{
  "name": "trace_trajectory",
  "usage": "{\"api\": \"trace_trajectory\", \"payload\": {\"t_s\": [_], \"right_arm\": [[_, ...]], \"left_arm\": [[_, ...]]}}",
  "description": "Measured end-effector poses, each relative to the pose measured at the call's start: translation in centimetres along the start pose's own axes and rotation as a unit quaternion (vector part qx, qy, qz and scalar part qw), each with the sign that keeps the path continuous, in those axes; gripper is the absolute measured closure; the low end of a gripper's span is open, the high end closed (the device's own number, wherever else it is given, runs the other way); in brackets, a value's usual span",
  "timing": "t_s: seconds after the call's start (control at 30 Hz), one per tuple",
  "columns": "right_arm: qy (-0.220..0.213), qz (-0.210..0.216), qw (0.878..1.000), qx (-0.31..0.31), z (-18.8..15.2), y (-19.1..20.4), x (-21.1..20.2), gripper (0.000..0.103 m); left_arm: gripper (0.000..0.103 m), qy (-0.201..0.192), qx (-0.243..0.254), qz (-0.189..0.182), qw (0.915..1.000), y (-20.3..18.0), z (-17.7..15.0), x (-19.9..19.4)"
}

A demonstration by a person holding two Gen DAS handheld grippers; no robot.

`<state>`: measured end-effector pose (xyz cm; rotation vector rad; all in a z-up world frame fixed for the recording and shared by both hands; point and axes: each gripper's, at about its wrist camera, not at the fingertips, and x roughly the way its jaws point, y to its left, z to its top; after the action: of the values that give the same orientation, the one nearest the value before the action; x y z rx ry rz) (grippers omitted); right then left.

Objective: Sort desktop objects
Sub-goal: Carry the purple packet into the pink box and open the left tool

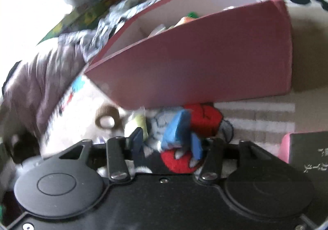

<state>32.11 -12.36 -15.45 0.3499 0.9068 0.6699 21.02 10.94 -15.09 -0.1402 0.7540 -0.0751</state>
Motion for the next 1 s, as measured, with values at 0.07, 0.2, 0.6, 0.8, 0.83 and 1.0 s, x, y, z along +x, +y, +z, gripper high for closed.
{"api": "trace_trajectory", "payload": {"t_s": [0.07,0.2,0.6,0.8,0.83,1.0], "right_arm": [[-0.005,0.010,1.000,0.018,0.0,-0.2,0.2,0.061],[-0.010,0.018,1.000,0.023,-0.3,0.0,0.7,0.083],[-0.041,0.064,0.997,0.008,-1.9,0.9,-3.0,0.085],[-0.061,0.083,0.994,0.031,-2.7,0.3,-5.1,0.085],[-0.064,0.085,0.994,0.034,-2.8,0.2,-5.4,0.085],[-0.075,0.092,0.992,0.044,-3.5,-0.4,-6.6,0.085]], "left_arm": [[0.067,-0.005,0.005,0.001,1.0000,-0.2,0.4,-0.3],[0.067,-0.019,0.013,0.001,0.9997,-0.7,1.3,-1.0],[0.067,-0.067,0.049,-0.004,0.9965,-2.1,7.0,-2.0],[0.067,-0.079,0.064,-0.011,0.9948,-3.0,11.2,-0.5],[0.067,-0.079,0.064,-0.011,0.9948,-3.2,11.9,-0.1],[0.067,-0.078,0.069,-0.008,0.9945,-3.7,15.1,2.1]]}}
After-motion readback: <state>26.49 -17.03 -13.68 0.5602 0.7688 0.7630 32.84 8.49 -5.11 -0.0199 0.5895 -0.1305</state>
